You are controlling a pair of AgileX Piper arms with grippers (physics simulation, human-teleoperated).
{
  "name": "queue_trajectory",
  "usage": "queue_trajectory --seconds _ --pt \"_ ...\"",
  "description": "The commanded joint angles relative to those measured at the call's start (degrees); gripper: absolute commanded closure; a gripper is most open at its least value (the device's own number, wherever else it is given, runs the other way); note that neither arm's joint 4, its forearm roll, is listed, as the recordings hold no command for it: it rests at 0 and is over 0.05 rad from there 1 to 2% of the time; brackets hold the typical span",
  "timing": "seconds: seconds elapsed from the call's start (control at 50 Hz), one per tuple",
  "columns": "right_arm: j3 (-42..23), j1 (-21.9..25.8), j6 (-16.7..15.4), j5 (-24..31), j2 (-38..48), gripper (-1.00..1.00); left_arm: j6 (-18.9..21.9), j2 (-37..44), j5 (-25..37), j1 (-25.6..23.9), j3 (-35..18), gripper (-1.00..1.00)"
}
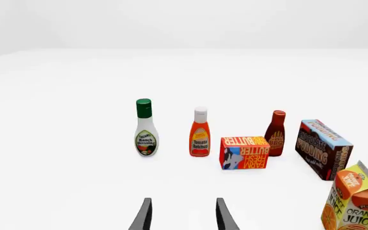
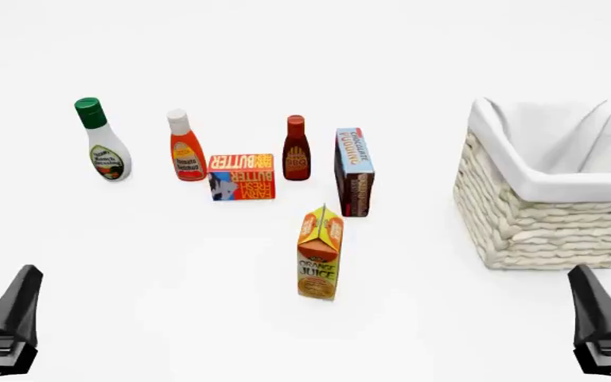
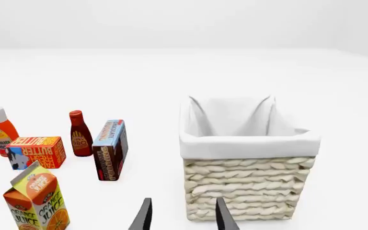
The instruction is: Pick the orange juice and place it in the basket.
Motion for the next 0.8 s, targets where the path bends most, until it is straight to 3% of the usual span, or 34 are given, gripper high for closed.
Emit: queue_trajectory --seconds 0.02,0.58,0.68,0.8 --pt "-0.2 0.0 -0.1 -0.2 0.3 -1.0 0.0 0.3 0.0 0.0 -0.2 -1.0" --pt "-0.4 0.1 0.0 -0.5 -0.1 -1.0 0.1 0.1 0.1 -0.3 -0.3 -1.0" --pt "-1.0 0.8 -1.3 0.7 0.3 -1.0 0.0 0.1 0.1 -0.3 -0.3 -1.0" --pt "-3.2 3.5 -0.3 0.4 0.9 -1.0 0.0 0.2 0.1 -0.3 -0.3 -1.0"
